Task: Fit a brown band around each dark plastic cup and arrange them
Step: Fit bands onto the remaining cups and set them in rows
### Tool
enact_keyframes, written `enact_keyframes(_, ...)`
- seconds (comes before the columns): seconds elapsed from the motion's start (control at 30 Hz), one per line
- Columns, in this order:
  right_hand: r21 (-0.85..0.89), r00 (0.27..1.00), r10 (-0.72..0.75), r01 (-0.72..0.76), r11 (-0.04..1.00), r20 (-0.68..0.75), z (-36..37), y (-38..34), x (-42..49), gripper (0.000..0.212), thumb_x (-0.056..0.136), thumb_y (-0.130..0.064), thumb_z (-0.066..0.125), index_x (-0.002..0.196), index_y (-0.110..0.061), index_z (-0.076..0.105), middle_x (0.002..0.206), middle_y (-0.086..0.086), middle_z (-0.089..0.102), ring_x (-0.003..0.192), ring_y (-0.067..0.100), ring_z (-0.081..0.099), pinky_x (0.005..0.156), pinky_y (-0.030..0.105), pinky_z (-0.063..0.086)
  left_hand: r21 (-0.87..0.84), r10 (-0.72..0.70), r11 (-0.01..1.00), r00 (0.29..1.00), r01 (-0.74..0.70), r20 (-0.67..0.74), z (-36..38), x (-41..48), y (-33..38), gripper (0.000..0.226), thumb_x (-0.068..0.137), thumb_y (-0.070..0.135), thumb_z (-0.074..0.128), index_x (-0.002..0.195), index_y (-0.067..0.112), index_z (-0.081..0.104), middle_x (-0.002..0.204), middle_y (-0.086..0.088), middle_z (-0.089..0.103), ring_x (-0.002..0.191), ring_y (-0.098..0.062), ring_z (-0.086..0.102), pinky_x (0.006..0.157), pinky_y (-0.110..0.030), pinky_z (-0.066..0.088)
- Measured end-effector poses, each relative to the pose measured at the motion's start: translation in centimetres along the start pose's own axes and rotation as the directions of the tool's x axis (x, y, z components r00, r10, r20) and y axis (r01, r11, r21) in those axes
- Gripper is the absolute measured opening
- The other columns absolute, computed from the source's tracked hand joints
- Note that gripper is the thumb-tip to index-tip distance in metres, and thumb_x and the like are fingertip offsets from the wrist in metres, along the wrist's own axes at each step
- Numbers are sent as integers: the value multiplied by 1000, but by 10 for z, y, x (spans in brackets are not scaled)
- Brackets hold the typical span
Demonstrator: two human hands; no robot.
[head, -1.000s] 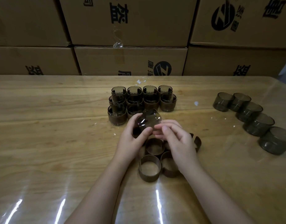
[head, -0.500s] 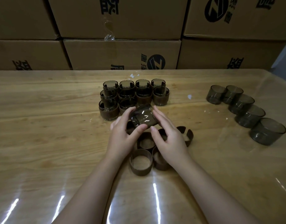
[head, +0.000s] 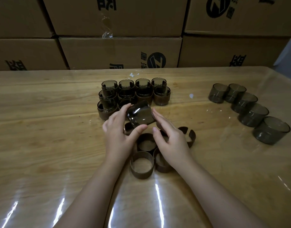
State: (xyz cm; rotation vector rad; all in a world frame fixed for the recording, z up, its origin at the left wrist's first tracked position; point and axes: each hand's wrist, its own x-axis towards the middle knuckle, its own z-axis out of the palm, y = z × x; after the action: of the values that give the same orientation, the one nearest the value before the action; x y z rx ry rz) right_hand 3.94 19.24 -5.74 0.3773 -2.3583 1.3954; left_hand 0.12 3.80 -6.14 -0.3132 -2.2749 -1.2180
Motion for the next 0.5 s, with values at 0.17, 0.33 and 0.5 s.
enact_keyframes(0.17,1,998,21,-21,1000,55,0,0,-2,49,96,-24,52,145,-28,42,140,-19,45,132,-4,41,107,14,36,32,-45,998,995,48,-89,-1,1,-5,74,73,67,54,137,31,44,125,19,48,113,3,33,100,-33,22)
enact_keyframes(0.33,-15,998,-14,15,1000,54,-1,-2,-2,49,96,-20,52,144,-24,44,143,-17,44,133,-3,40,107,15,36,98,-53,993,993,63,-107,-1,0,-5,74,73,69,53,137,33,45,130,14,55,112,-1,34,102,-36,23)
enact_keyframes(0.5,-2,995,-95,95,995,18,0,-2,-1,45,96,-10,50,141,-13,47,145,-10,43,136,-4,35,111,20,34,155,-31,987,998,40,-59,-1,1,-6,75,72,69,52,135,28,50,127,9,58,116,-19,47,104,-37,23)
